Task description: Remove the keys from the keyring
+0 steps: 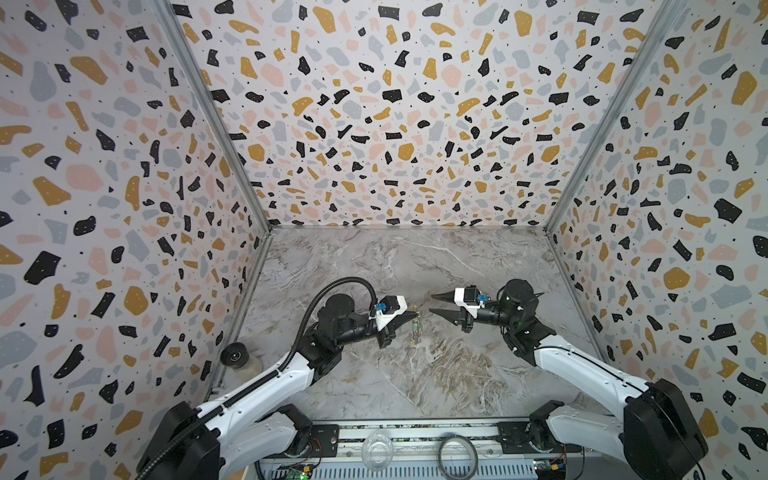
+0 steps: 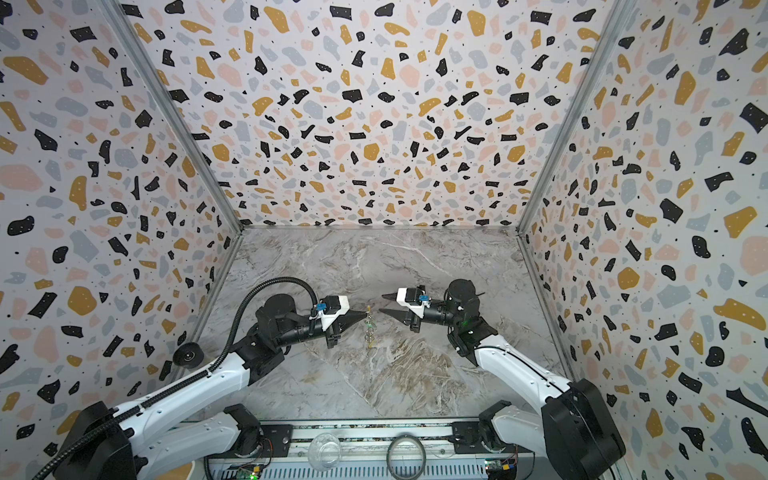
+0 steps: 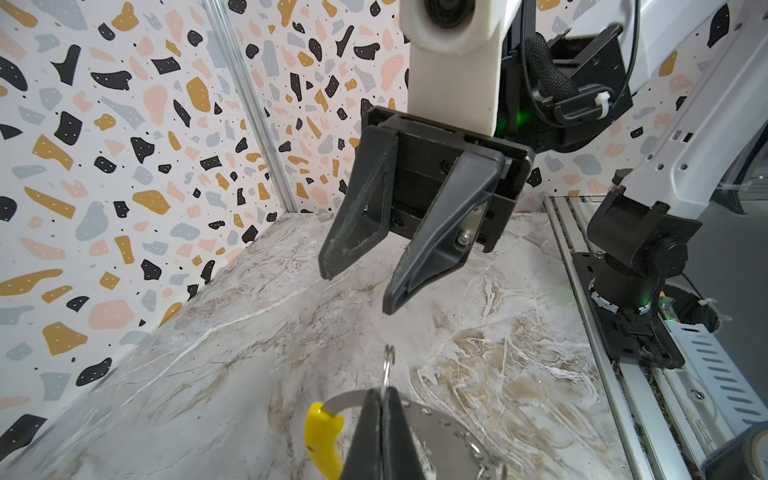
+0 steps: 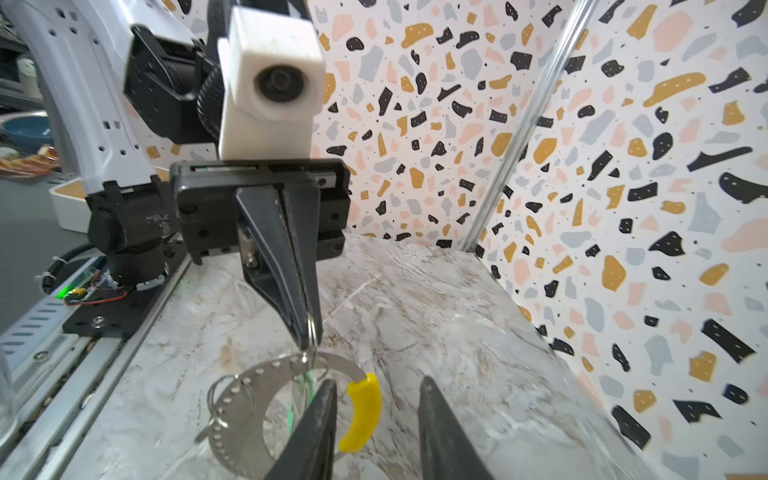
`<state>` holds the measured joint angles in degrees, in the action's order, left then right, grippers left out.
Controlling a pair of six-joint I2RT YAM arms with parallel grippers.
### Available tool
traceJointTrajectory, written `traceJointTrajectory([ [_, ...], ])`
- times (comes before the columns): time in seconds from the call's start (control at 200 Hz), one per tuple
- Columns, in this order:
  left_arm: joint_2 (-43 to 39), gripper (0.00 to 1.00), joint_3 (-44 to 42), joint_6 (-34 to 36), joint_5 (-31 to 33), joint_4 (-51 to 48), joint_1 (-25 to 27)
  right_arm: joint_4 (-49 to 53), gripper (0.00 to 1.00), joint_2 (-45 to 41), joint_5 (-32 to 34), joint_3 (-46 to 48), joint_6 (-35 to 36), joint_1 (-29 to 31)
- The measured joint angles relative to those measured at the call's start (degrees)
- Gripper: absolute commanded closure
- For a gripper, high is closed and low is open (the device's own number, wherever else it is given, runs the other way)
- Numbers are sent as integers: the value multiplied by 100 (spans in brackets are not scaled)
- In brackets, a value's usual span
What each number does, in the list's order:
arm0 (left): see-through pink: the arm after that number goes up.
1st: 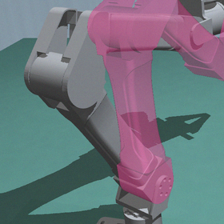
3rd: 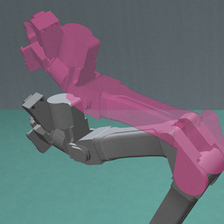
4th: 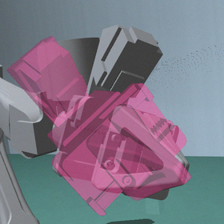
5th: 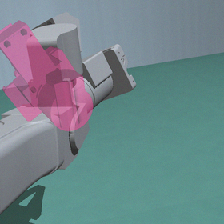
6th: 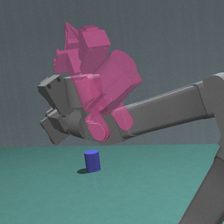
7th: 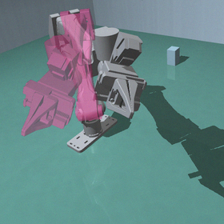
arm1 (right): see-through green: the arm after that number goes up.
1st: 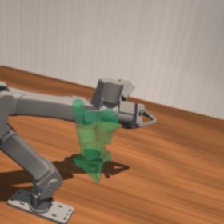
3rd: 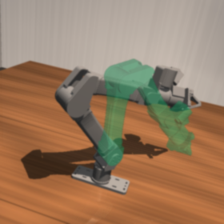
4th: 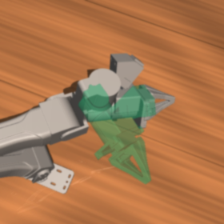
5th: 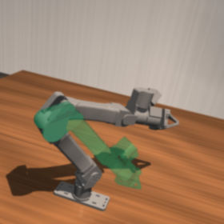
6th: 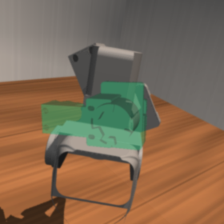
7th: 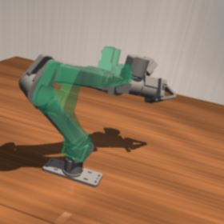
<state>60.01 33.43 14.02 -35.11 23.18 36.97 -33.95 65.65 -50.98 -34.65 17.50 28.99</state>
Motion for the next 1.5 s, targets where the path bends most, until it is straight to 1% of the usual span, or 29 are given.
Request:
traceJointTrajectory([
  [0.185, 0, 100, 116, 232, 0, -313, 0, 448, 62, 68, -7, 87, 131, 46],
  [0.4, 13, 100, 127, 339, -4, -535, 2, 629, 58, 498, -190, 96, 87, 378],
  [0.566, 17, 100, 146, 372, -7, -595, 26, 608, 59, 817, -192, 96, 70, 608],
  [0.696, 17, 100, 256, 520, 24, -761, 76, 391, 61, 935, -195, 96, -15, 684],
  [0.861, 7, 100, 323, 780, 181, -1005, 168, 138, 65, 964, -199, 96, -94, 699],
  [1.031, -55, 100, 323, 986, 402, -1241, 223, 42, 73, 1036, -227, 94, -151, 704],
  [1.317, -216, 100, 323, 1152, 662, -1268, 280, -24, 88, 1294, -260, -13, -184, 715],
  [1.502, -304, 100, 323, 1329, 964, -1314, 446, -33, 94, 1338, -212, -76, -175, 730],
])
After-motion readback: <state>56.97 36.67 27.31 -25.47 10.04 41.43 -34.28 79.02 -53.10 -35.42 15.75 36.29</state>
